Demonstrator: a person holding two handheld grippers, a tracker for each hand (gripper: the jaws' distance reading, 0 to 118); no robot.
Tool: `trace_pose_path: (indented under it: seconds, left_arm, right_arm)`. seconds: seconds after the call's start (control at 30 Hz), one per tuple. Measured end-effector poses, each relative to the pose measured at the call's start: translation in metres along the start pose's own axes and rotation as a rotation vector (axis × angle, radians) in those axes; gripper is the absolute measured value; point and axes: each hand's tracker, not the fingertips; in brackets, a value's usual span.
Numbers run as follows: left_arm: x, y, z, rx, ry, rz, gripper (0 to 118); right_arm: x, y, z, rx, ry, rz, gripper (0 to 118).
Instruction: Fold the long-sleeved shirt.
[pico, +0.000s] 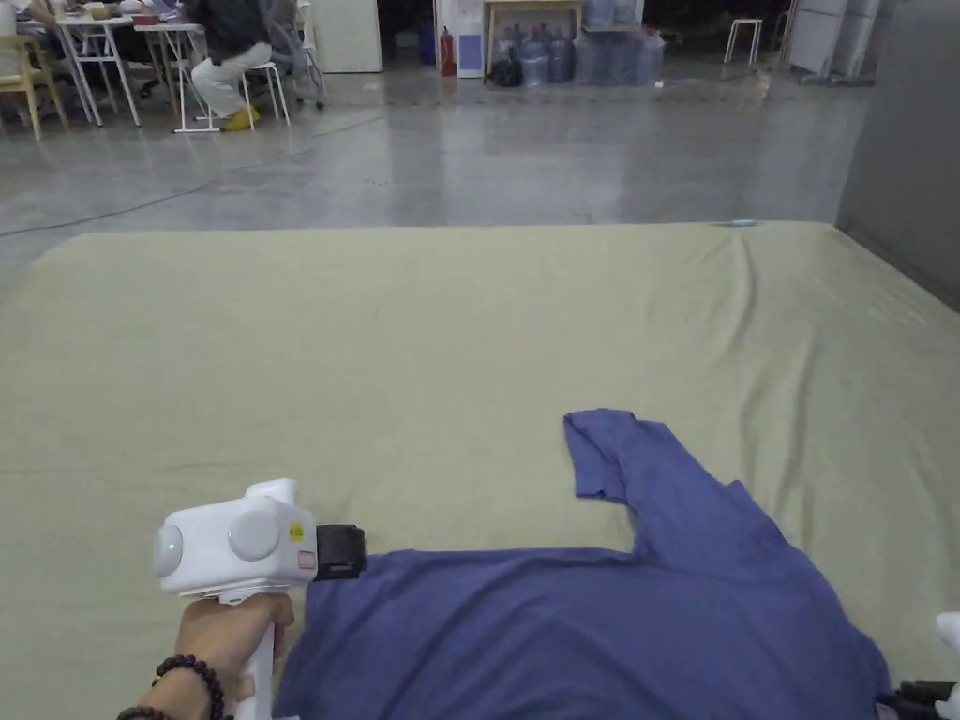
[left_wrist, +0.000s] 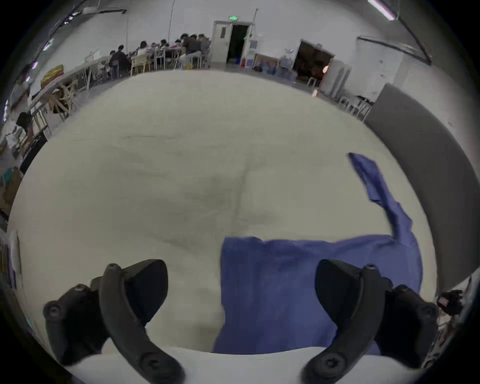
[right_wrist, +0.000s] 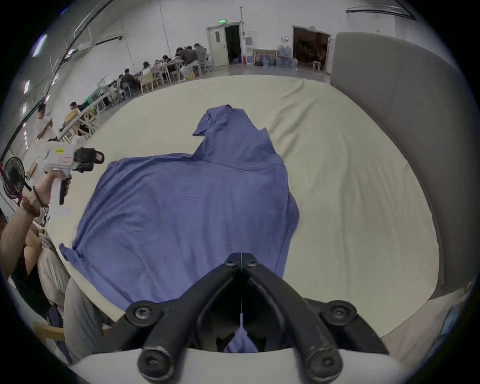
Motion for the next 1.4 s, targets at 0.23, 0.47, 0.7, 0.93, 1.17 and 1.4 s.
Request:
trace_pose_path:
  seconds: [0.23, 0.47, 0.7, 0.93, 1.17, 1.4]
  left_arm:
    - [0.026, -0.015, -0.013, 0.025, 0.151, -0.203, 0]
    - [0.042, -0.03, 0.055, 0.107, 0.013, -0.231, 0]
    - [0.039, -0.031, 0.09, 0.122, -0.044, -0.199, 0]
    - [0.033, -0.031, 0.089, 0.114, -0.045, -0.18, 0]
    - [0.033, -0.031, 0.089, 0.112, -0.048, -0.188, 0]
    - [0.032, -0.032, 0.089, 0.11, -0.055, -0.185, 0]
  right_arm:
    - [0.009, 0.019, -0.013, -0.014, -0.026, 0.005, 0]
    - [0.034, 0.087, -0.036, 0.017, -0.058, -0.02, 38]
    - [0.062, 0.149, -0.114, -0.187, 0.006, -0.129, 72]
    - [0.061, 0.154, -0.158, -0.268, -0.007, -0.161, 65]
    - [0.059, 0.15, -0.162, -0.276, -0.036, -0.175, 27]
    - [0.056, 0.146, -0.156, -0.268, -0.028, -0.175, 0]
